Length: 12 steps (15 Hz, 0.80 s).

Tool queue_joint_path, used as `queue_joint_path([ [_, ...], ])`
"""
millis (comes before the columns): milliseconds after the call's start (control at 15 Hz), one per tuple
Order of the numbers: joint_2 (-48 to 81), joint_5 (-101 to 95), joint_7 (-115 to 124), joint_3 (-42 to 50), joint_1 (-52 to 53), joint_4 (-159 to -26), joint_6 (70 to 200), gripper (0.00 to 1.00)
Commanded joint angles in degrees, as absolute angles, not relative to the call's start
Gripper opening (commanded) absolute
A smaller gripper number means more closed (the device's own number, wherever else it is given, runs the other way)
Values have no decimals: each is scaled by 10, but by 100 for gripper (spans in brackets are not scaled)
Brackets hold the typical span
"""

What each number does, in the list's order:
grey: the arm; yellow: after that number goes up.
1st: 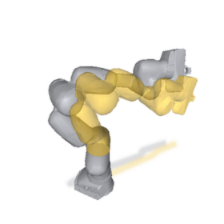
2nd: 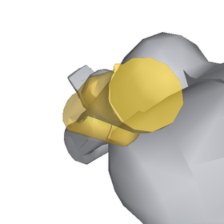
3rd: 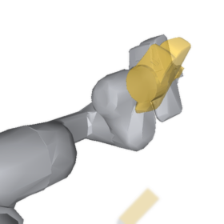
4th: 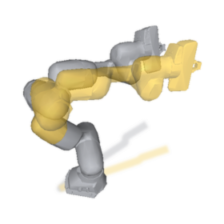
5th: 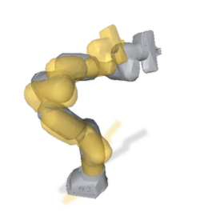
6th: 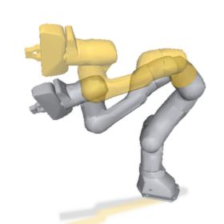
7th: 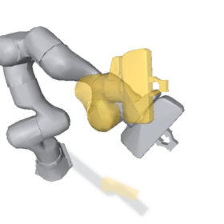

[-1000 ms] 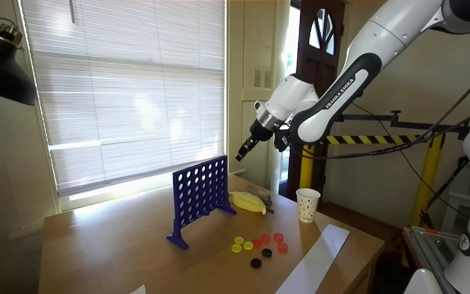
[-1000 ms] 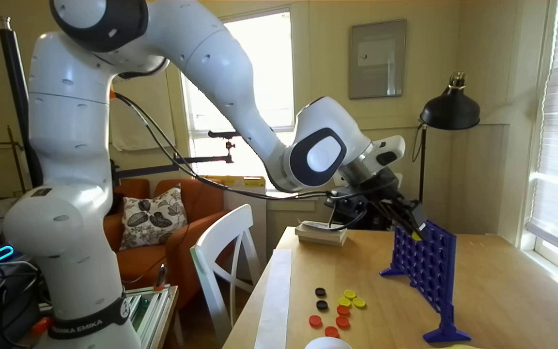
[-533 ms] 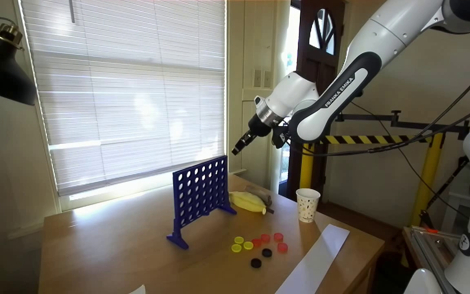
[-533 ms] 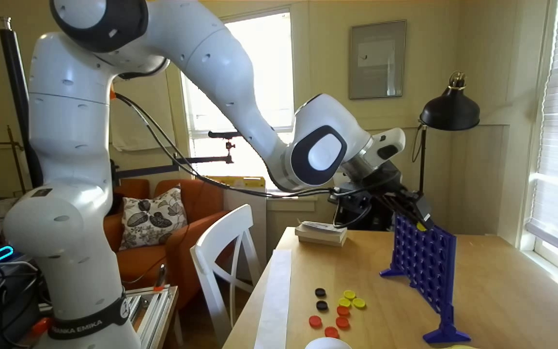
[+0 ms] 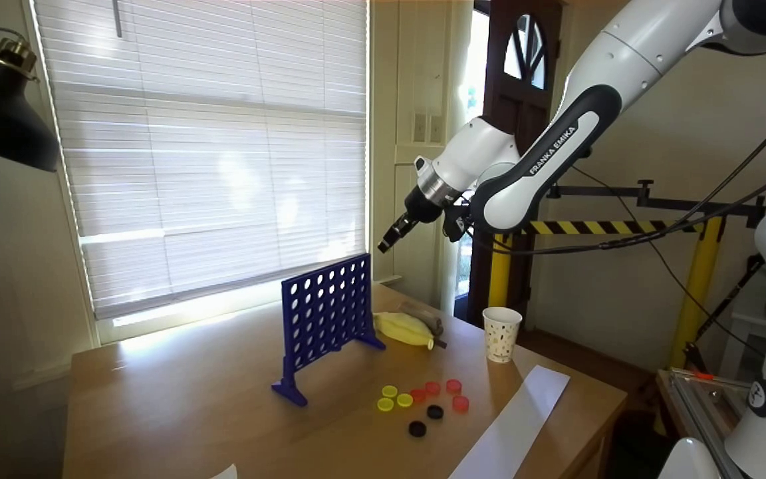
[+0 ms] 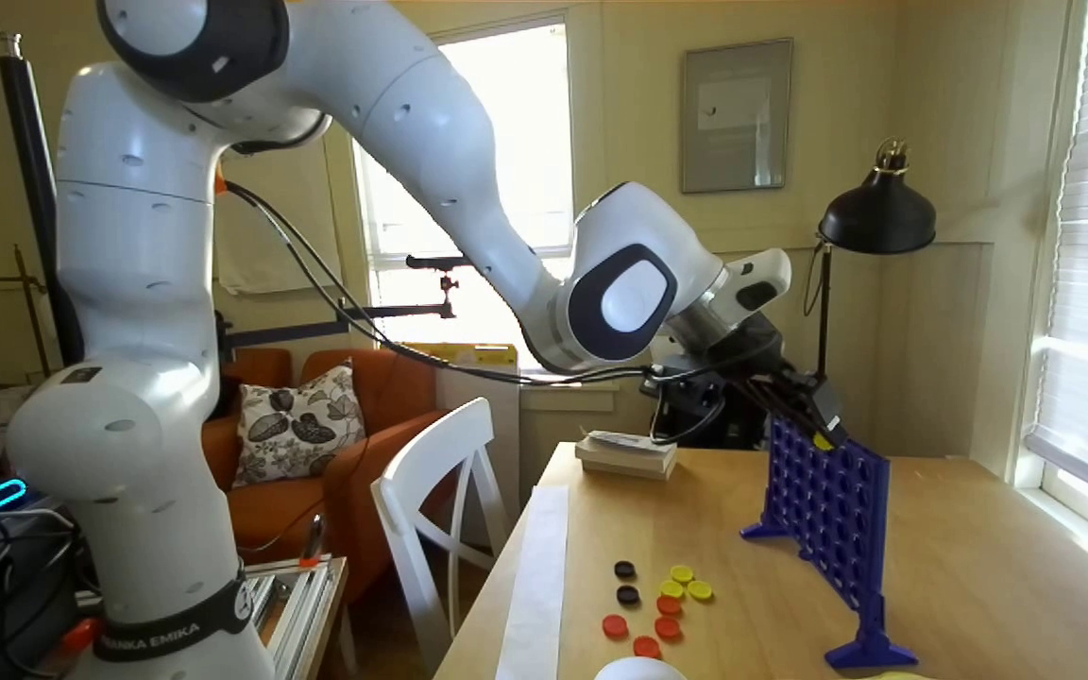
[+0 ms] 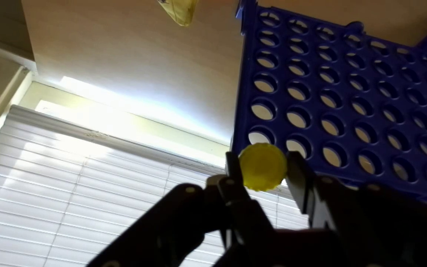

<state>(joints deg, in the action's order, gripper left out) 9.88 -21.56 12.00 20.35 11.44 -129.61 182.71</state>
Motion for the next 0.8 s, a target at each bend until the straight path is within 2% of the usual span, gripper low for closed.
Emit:
queue_joint_path([
  [0, 99, -216, 120, 204, 114, -1296, 1827, 10],
  [733, 109, -226, 105, 219, 121, -1270, 1839, 10],
])
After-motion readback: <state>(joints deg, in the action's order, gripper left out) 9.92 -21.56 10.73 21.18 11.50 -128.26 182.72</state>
